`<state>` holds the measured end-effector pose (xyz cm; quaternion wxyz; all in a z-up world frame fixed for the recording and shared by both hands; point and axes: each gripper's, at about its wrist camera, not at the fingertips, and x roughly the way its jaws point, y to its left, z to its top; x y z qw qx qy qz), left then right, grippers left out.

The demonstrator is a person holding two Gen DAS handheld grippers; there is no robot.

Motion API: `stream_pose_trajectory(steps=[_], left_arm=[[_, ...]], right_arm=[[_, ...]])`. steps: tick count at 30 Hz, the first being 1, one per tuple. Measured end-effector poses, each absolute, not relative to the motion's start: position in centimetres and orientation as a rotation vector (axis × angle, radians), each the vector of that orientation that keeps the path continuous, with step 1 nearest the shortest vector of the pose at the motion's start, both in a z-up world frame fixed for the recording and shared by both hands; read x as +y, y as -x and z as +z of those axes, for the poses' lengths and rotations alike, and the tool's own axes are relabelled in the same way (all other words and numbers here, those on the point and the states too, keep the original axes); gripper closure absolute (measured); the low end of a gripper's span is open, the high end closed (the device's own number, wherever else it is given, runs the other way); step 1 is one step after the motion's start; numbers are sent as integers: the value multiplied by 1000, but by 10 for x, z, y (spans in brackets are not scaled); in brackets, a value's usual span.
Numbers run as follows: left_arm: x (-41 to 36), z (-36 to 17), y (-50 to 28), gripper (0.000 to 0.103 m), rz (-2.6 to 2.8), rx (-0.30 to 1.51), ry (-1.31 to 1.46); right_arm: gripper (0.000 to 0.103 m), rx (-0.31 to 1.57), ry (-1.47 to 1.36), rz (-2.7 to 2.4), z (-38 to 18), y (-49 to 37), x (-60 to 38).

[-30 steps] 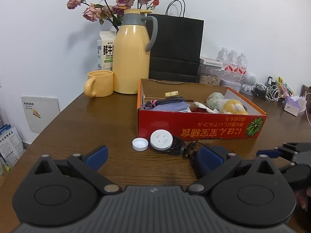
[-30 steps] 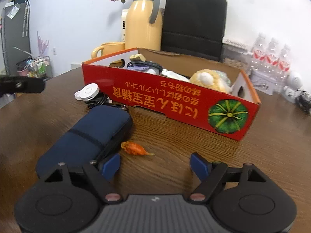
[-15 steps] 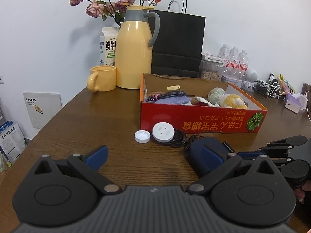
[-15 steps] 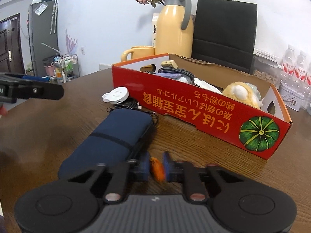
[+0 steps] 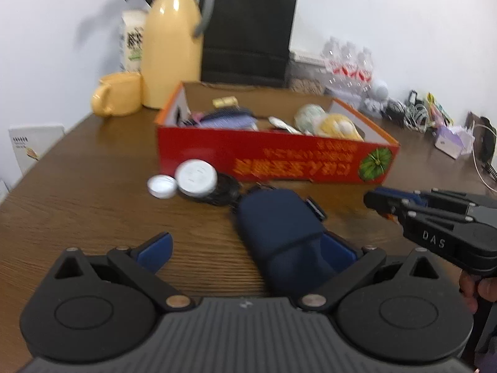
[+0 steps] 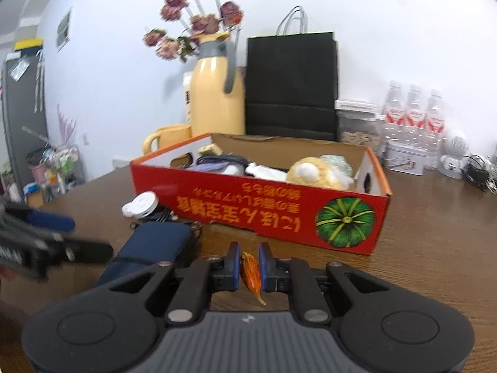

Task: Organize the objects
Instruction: 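Grasp the small orange piece with the right tool while the left tool grasps the navy pouch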

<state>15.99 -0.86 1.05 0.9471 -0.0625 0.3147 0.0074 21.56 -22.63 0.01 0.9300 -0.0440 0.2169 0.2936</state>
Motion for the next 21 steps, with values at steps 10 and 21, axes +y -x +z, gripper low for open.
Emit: stream_pose_trajectory(steps=[10,21], left_arm=[[-39,-4,-197,0,68,720,179],[-58,-11,-199,28,108,703,117]], right_arm=[[91,412,73,567,1,-213,-233],[92,394,53,555,2,-212,-238]])
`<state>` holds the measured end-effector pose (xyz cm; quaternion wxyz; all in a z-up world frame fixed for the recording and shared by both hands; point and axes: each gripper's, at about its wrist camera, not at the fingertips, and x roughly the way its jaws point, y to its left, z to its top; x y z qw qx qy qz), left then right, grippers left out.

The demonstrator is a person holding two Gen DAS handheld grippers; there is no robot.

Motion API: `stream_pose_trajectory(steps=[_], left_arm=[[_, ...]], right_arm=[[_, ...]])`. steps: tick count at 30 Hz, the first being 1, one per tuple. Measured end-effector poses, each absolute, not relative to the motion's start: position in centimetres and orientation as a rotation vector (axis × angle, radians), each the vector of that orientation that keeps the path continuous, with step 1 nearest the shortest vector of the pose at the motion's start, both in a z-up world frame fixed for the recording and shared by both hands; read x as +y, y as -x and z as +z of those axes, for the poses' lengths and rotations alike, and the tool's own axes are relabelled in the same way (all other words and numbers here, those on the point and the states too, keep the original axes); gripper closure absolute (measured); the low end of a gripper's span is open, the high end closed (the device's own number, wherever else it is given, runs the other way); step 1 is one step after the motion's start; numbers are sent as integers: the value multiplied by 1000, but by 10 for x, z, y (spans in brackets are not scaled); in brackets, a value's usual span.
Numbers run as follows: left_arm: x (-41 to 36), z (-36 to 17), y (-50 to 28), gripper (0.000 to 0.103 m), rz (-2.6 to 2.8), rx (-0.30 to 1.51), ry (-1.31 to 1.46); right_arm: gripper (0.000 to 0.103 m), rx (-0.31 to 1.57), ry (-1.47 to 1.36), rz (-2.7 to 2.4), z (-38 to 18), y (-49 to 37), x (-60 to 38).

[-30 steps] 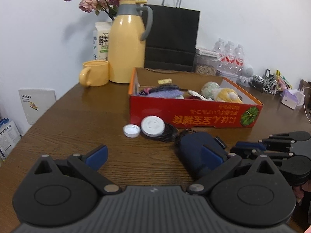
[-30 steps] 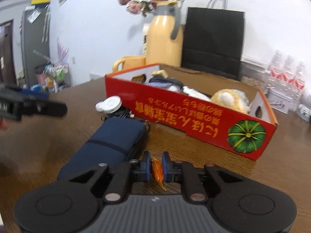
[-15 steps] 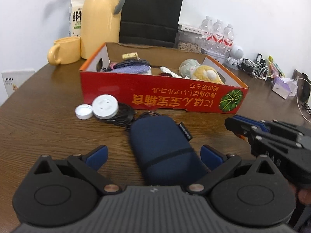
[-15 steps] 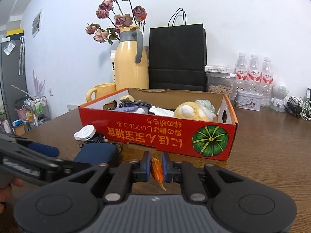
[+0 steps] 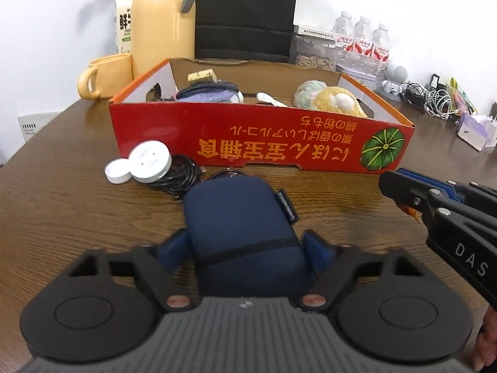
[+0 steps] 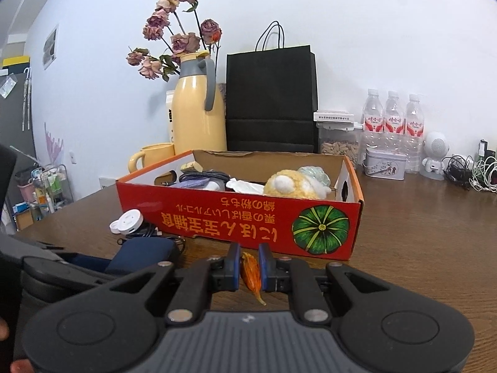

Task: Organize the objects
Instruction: 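Grasp the small orange piece with the right tool while the left tool grasps the navy pouch, then carry the orange piece and navy blue pouch over the box with both tools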

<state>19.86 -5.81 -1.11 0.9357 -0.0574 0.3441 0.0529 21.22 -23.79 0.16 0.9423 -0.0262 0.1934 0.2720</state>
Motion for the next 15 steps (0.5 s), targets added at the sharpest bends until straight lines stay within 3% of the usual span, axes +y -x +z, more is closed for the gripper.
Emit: stream_pose_trajectory(steps=[3,15], left_arm=[[-57,-7,-198,33,80,707,108],[-32,21,-185,34,67,648,139]], right_arm=[[92,391,50,559,2,-212,-239],[92,386,49,559,2,-211,-238]])
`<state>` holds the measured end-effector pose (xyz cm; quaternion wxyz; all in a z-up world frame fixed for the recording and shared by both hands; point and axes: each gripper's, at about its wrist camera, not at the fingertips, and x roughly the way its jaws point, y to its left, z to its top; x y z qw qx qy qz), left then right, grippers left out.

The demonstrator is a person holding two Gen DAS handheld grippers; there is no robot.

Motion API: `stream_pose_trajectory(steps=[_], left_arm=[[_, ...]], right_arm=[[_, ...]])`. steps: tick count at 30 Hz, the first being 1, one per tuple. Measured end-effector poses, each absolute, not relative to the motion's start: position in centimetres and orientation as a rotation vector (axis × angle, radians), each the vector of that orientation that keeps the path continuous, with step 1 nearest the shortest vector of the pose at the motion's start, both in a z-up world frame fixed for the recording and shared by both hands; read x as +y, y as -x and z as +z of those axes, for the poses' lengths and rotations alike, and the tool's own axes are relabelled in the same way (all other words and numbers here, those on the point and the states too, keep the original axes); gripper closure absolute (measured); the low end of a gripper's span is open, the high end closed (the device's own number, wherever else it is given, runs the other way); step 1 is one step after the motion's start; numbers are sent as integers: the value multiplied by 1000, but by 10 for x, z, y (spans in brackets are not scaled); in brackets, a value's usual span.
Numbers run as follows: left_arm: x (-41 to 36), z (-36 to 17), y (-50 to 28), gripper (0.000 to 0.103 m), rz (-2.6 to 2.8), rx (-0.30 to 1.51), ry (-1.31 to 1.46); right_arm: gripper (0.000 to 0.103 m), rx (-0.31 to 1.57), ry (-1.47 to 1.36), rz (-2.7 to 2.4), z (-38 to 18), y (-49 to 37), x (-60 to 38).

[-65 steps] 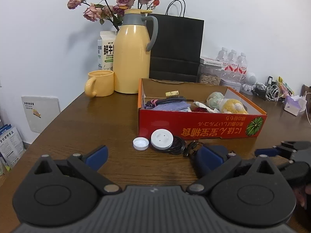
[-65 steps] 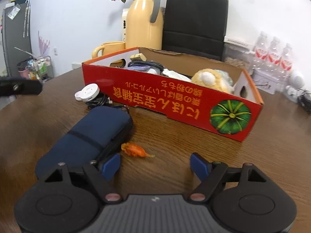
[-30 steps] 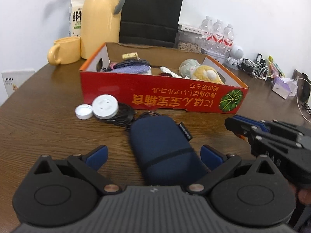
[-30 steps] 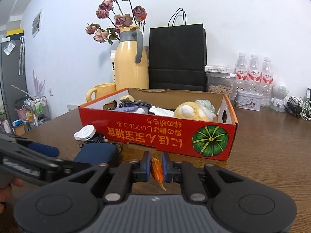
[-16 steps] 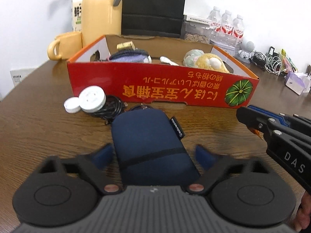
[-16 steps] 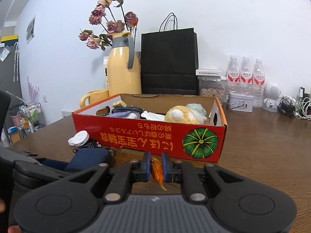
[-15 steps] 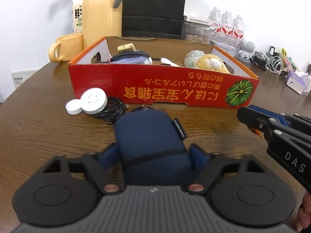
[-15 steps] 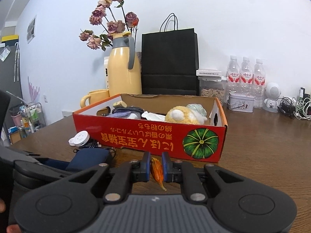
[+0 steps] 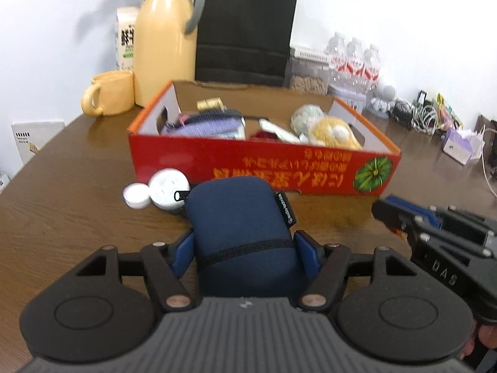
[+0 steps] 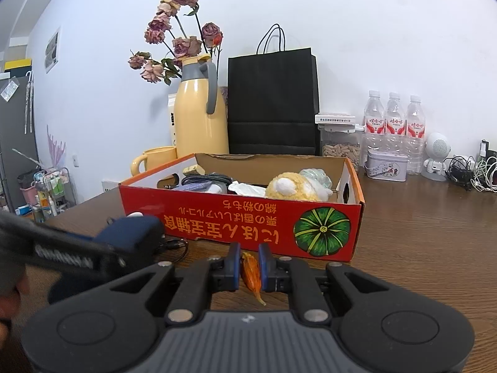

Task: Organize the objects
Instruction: 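Carry the orange piece and navy blue pouch over the box with both tools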

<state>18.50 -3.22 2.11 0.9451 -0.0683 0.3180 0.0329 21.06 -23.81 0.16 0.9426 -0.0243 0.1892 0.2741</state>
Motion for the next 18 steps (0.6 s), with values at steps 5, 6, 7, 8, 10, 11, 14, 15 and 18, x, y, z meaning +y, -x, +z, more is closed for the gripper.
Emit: stream_pose_trajectory(steps=[5,6,7,8,10,11,14,15,18], left_arm=[[-22,37,-185,34,58,615,131],[-21,39,-185,34,56,609,130],[-19,41,-186,34,53,601,130],[-19,44,-188,34,49,595,129],[-17,49,-192,34,39,583,129],[-17,51,-194,34,34,577,126],[-16,60,-201,34,17,551,117],[-16,64,-205,34,12,541,114],[-14,72,-217,34,0,516,109]], right_arm=[[92,371,82,573,3,-206,-231],[92,365,86,572,4,-206,-230],[92,362,84,571,6,-206,-230],[92,359,80,571,8,-205,-230],[92,352,76,571,12,-206,-229],[92,346,76,572,15,-207,-227],[92,325,85,575,27,-210,-221],[92,317,91,576,31,-213,-219],[92,287,108,570,45,-222,-210]])
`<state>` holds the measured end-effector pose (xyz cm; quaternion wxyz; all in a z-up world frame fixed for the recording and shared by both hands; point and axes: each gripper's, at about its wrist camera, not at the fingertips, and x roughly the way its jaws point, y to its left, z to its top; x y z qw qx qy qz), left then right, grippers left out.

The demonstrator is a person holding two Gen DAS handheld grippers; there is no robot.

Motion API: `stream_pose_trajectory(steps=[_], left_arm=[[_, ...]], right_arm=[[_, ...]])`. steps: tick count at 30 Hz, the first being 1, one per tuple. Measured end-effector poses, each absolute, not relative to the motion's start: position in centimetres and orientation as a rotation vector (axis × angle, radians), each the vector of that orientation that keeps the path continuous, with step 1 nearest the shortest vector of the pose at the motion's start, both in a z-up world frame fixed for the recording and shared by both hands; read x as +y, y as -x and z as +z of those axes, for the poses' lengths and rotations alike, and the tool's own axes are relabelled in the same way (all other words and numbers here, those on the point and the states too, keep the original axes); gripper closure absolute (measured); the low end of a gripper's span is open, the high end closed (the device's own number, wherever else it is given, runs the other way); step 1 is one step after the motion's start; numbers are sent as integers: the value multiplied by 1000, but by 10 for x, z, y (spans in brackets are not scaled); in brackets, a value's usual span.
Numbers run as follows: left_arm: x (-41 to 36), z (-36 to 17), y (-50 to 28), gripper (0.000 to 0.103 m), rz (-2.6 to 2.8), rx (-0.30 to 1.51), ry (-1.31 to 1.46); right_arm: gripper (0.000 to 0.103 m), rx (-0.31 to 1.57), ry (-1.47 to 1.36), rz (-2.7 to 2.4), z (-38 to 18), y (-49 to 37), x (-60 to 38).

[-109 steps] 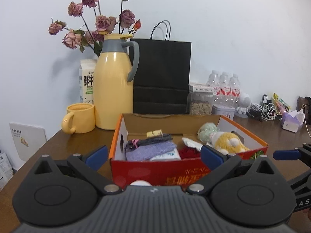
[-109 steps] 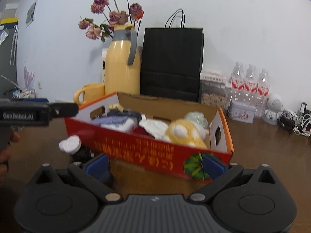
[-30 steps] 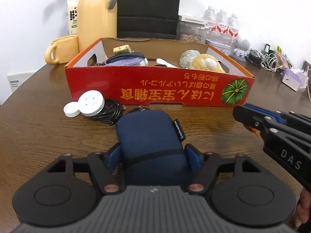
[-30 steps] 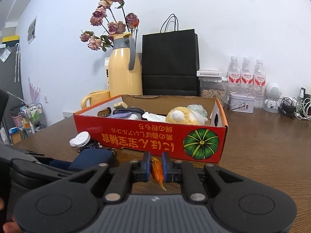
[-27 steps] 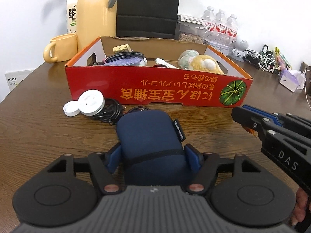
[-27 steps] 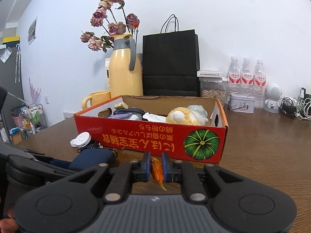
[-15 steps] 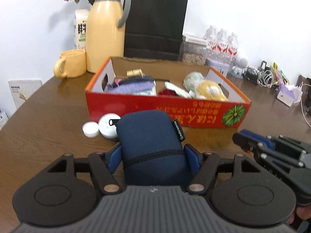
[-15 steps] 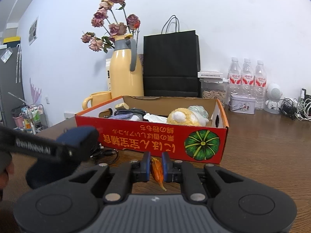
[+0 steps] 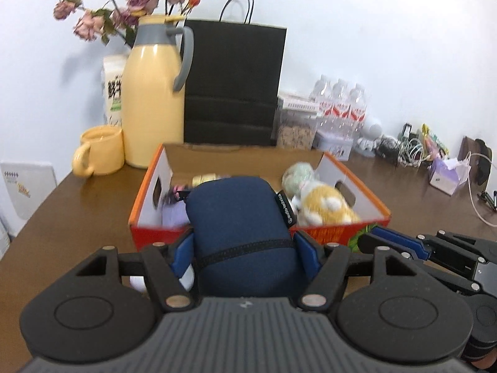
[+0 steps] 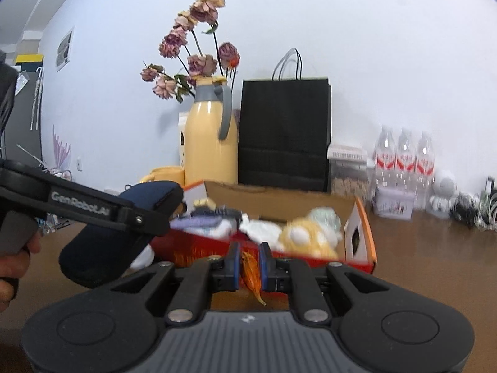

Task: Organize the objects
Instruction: 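Carry the orange piece and navy blue pouch over the box with both tools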

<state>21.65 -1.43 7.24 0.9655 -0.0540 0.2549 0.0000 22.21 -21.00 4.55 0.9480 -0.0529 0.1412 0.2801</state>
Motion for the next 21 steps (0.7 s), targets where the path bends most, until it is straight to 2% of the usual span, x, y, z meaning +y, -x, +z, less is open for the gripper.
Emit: stream_pose_trajectory(steps=[11,21], left_arm=[[-3,92,-288,34,-4,478,161],[-3,78,-357,34,-11,507,220]], right_arm=[[92,251,125,525,73,-289,-179],[92,298,178,519,62,-359,-160]])
